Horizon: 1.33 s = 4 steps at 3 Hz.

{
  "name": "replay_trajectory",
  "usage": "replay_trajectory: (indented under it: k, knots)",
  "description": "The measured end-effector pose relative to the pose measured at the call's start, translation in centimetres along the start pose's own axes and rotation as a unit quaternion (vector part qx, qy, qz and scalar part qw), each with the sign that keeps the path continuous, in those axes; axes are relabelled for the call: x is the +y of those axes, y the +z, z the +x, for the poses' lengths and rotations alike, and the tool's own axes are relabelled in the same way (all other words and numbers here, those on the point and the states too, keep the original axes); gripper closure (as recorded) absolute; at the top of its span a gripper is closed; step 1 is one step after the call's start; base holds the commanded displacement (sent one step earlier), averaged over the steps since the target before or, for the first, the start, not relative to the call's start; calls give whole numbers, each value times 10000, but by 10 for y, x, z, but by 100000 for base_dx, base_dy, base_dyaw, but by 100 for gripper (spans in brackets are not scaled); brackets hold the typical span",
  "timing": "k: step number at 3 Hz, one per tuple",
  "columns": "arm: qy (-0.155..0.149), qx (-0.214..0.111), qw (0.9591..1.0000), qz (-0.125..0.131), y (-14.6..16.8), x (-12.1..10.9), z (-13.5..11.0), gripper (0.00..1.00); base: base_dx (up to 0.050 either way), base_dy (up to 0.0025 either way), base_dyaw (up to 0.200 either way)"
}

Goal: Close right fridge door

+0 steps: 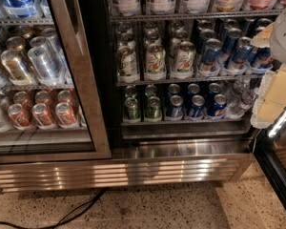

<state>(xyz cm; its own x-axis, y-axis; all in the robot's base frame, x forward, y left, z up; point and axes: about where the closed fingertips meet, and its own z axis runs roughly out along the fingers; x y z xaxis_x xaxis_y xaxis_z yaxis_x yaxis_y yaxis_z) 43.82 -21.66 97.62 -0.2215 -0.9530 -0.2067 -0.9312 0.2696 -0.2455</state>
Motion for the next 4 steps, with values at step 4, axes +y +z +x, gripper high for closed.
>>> replay_trajectory:
  k: [4]
  knots:
    - [0, 0, 10000, 0, 0, 0, 0, 0, -3750, 0, -4997]
